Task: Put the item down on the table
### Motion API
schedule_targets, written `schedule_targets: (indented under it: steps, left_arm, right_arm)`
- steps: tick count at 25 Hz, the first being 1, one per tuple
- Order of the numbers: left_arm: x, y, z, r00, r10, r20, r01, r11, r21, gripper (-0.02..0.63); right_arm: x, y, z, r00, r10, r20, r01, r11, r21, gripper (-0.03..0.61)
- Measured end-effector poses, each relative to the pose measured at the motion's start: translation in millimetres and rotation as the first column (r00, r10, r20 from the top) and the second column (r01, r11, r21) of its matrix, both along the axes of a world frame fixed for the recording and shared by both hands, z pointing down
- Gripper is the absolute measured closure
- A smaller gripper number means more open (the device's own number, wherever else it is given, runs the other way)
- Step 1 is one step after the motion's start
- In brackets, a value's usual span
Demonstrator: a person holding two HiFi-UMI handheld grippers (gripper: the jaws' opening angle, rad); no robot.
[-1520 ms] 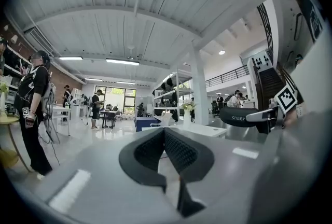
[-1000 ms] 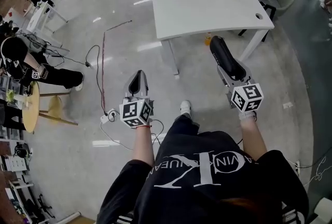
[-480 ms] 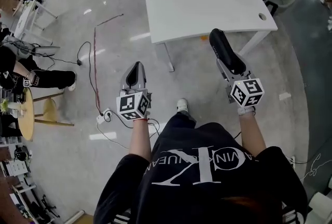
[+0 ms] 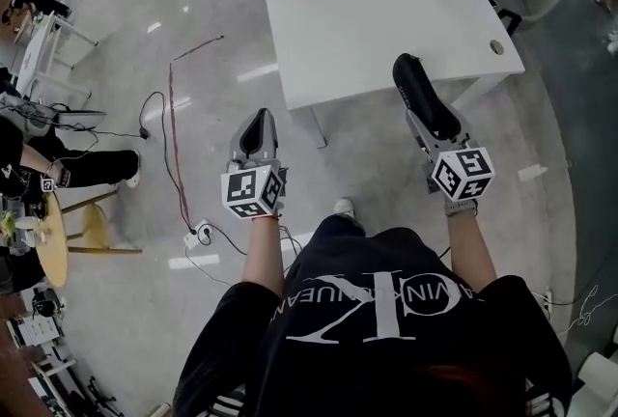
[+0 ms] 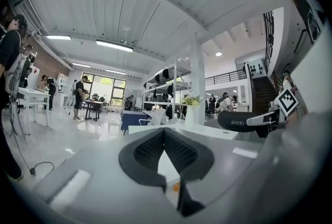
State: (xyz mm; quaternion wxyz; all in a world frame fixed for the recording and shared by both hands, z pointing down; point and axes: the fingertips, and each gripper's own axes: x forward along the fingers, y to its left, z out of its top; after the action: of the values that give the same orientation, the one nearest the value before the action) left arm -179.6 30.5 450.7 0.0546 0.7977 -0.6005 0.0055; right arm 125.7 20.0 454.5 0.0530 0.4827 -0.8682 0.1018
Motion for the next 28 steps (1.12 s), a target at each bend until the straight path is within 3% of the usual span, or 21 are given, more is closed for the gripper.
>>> schedule_targets:
  steps: [16, 28]
  left_arm:
    - [-5, -68, 30, 0.999, 0.043, -0.013, -0.043, 0.997, -0.057, 0.603]
    - [-7, -152, 21, 1.000, -0.003, 0.015, 0.003, 0.999, -0.041, 0.603]
  right_arm:
    - [-20, -58, 29, 1.000, 0.008, -0.016, -0.009, 0.998, -0.064, 0.318]
    - [-30, -157, 36, 0.998, -0.067, -0.013, 0.066, 0.995, -0.076, 0.318]
